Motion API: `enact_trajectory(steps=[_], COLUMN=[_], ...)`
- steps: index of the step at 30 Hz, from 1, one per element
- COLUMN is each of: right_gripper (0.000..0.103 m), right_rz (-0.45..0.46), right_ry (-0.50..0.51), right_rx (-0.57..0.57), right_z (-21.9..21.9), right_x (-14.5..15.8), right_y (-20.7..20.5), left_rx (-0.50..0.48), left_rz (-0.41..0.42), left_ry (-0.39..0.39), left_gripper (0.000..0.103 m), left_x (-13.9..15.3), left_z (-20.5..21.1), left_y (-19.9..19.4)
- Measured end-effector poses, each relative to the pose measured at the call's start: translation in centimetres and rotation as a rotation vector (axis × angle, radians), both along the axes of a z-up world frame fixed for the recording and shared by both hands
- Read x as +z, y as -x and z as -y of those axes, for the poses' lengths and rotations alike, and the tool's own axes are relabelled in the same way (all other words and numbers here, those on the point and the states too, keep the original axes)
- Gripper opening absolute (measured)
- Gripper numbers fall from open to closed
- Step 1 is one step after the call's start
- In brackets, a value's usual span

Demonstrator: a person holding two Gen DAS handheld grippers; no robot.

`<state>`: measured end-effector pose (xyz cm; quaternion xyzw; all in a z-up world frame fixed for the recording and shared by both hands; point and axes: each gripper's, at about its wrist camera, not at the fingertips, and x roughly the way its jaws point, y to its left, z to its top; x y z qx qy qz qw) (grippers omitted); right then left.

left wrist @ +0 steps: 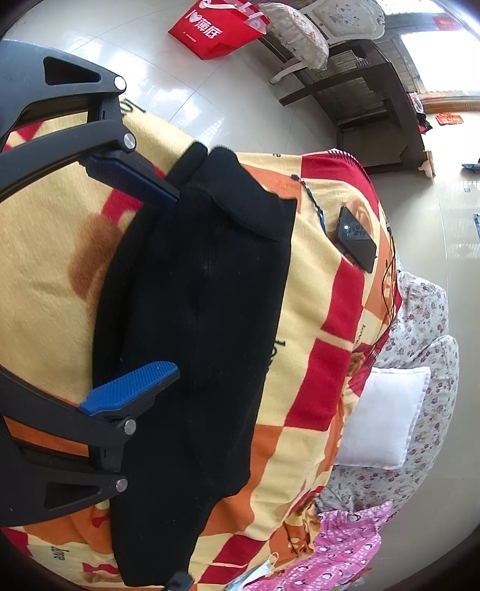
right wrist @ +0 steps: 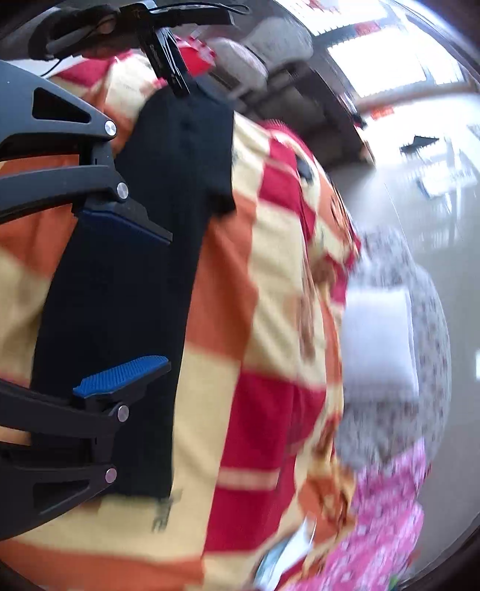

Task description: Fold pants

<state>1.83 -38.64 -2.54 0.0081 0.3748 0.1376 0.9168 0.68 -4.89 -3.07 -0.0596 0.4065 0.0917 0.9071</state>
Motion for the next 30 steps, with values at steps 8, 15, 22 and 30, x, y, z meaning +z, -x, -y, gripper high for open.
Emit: enact_trajectory(steps=[8,15,22,30], right_gripper=[0.071,0.025,0.008,0.032], right_rz=[-0.065,-0.110,-0.012,-0.059], right_ry=[-0.062,0.017,0.053,0.062], right_rx=[0.162,0.171,0.175,0.120], right_z=[-9.3,-13.4,-12.9,-13.1], right_x=[-1.8,-3.9,-2.2,-4.8], right_y=[-5.2,-8.8,-7.5,-9.1], left_rx=[0.079,0.144,0.136,0.137], left_rz=[-0.009,-0.031,-0.032,-0.044], left_ry=[0.031,0.109,0.107,0.079], left_gripper=[0.086,0.086,0.086,0.086], left_x=[-0.6,-2.0,-2.3,-2.1], left_z=[-3.5,-6.0,-5.6,-5.5], left_y=[0.9,0.6,0.3,0.3])
